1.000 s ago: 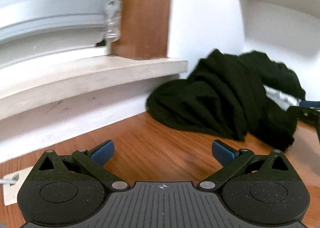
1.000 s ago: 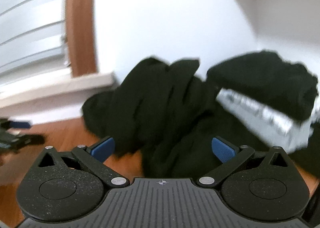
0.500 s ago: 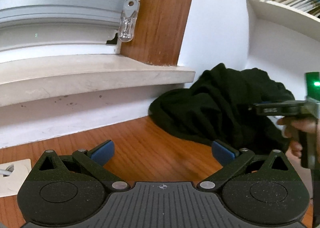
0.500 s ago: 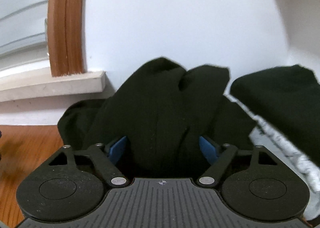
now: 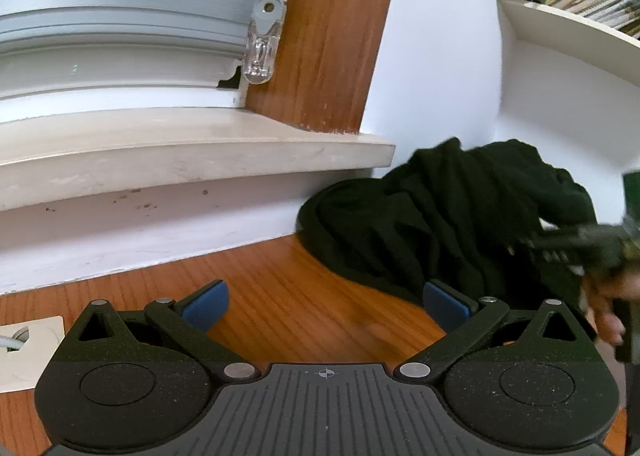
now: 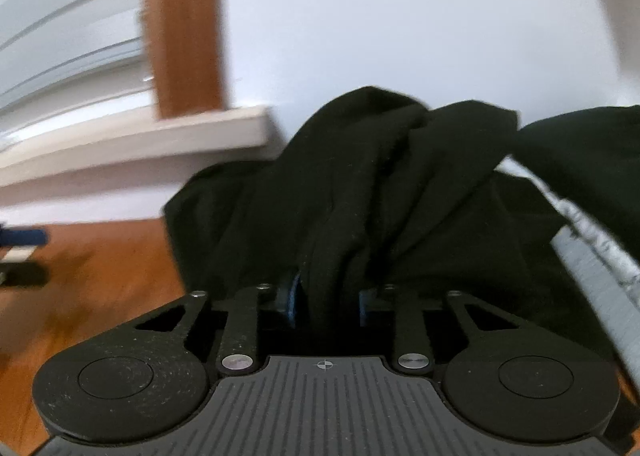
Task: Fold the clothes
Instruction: 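Lower the right gripper onto the crumpled black garment and close on it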
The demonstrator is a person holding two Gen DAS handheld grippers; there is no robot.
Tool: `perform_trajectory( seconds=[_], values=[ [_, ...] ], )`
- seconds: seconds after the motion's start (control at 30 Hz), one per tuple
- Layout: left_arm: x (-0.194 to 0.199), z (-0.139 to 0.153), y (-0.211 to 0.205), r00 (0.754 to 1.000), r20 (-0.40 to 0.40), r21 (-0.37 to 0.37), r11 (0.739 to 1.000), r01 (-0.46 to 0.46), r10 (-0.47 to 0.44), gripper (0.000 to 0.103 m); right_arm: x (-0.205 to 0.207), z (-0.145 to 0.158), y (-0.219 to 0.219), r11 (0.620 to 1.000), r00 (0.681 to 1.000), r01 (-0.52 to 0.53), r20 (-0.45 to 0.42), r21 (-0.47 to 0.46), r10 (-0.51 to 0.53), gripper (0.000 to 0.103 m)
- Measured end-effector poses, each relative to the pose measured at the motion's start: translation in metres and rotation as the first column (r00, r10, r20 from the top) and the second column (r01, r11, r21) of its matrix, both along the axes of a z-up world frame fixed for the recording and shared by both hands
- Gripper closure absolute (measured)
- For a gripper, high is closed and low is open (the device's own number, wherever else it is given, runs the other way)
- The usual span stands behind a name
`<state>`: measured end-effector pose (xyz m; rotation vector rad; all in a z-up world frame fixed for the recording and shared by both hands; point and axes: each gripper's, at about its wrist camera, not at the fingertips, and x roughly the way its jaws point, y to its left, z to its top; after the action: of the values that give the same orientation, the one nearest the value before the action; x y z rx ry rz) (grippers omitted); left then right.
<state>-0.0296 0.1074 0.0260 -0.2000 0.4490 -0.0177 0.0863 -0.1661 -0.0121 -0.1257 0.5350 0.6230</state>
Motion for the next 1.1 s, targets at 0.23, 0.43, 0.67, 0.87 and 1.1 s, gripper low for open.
perform_trajectory(
  seconds=[0.23, 0.43, 0.67, 0.87, 1.1],
  values=[
    [0.001, -0.001, 0.001, 1.0, -0.008, -0.005, 1.0, -0.001, 0.001, 0.0, -0.053, -0.001, -0.022, 0.992, 0.992, -0.119, -0.028, 0.028, 0.12, 0.078],
    [0.001, -0.003, 0.002, 1.0, -0.011, -0.012, 1.0, -0.002, 0.002, 0.0, -0.077, 0.005, -0.067, 0.985, 0.999, -0.048, 0.023, 0.168, 0.045, 0.057],
    [0.005, -0.007, 0.001, 1.0, -0.024, -0.001, 1.0, 0.0, 0.0, 0.0, -0.065, -0.002, -0.106, 0.939, 0.972, 0.229, -0.007, 0.256, -0.235, 0.039],
    [0.005, -0.007, 0.001, 1.0, -0.019, -0.004, 1.0, -0.003, 0.002, 0.0, -0.048, -0.016, -0.095, 0.947, 0.961, 0.276, -0.022, 0.165, -0.277, 0.039],
    [0.002, -0.005, 0.001, 1.0, -0.003, -0.016, 1.0, -0.01, 0.01, 0.0, -0.042, -0.025, -0.099, 0.939, 0.957, 0.29, -0.061, 0.186, -0.283, 0.028]
  ],
)
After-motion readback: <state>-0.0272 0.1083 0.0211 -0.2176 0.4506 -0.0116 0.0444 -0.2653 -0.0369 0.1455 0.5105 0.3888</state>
